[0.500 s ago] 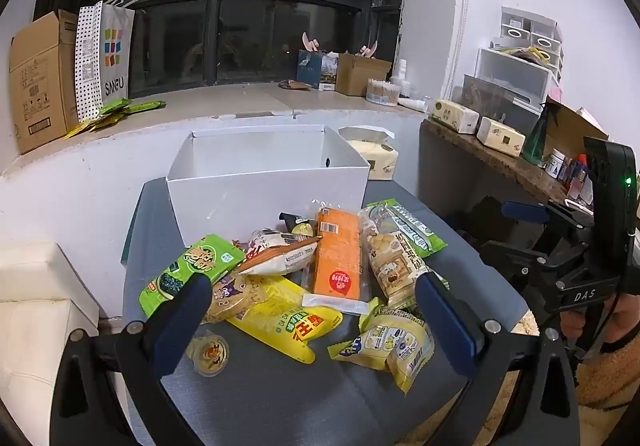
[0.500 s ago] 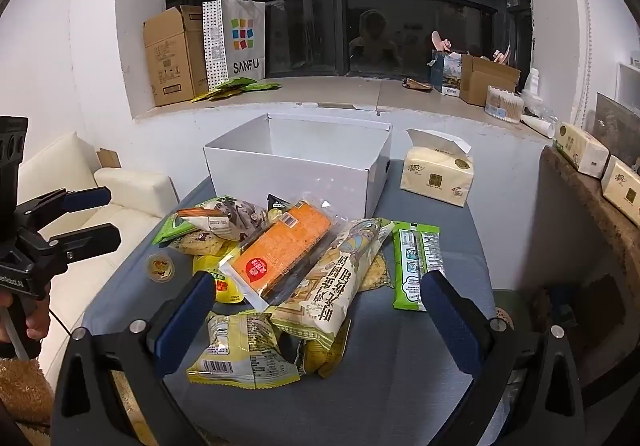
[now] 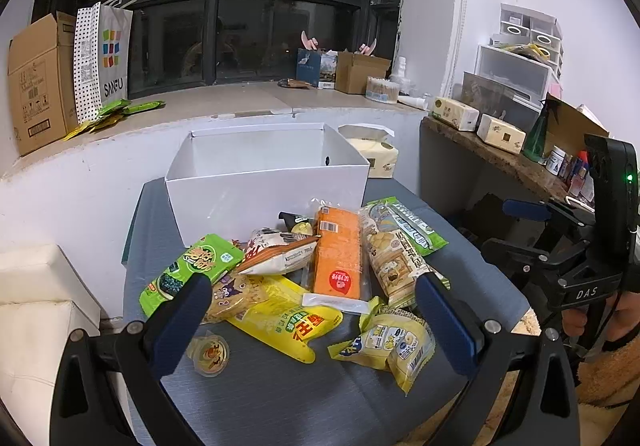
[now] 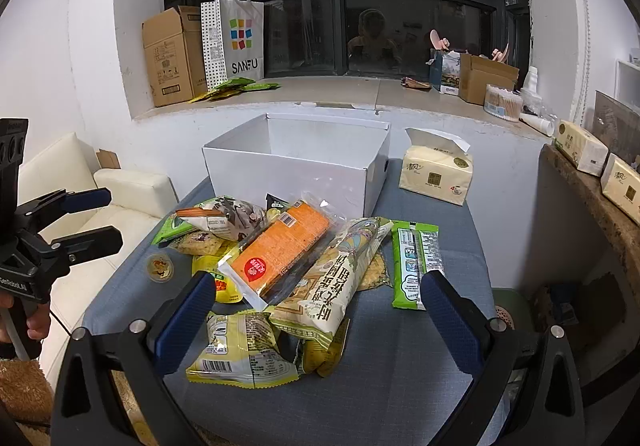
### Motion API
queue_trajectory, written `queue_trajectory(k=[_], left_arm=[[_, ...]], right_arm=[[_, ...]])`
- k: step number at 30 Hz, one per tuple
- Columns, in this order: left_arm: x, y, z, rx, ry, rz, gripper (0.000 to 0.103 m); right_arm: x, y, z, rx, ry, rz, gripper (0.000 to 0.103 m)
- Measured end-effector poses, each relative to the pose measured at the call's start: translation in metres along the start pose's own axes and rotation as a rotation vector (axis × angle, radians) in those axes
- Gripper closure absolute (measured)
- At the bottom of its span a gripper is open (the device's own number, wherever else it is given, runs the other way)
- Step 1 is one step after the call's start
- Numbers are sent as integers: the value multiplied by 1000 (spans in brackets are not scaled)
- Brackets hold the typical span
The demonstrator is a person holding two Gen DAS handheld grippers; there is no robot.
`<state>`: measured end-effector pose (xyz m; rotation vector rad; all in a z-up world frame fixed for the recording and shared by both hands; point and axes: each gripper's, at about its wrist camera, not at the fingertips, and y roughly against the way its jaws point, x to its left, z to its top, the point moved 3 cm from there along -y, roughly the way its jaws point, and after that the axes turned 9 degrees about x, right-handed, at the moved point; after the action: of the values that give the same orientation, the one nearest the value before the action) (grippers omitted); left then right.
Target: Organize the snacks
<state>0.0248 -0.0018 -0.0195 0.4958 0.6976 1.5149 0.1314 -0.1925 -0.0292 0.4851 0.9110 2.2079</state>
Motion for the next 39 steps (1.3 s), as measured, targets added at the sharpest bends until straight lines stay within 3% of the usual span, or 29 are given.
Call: queue_trajectory(k=[26,34,39], left_arm=[[-4,-4,0,-2,-24,13,0],[-5,-12,0,-16,-45,55,0],[4,-44,3,72,-13,88,0]], right_arm=[[-3,2,0,3,-13,-3,0],[-5,2,-1,3,-16,-6,0],[-7,2,-3,3,-21,-4,0]])
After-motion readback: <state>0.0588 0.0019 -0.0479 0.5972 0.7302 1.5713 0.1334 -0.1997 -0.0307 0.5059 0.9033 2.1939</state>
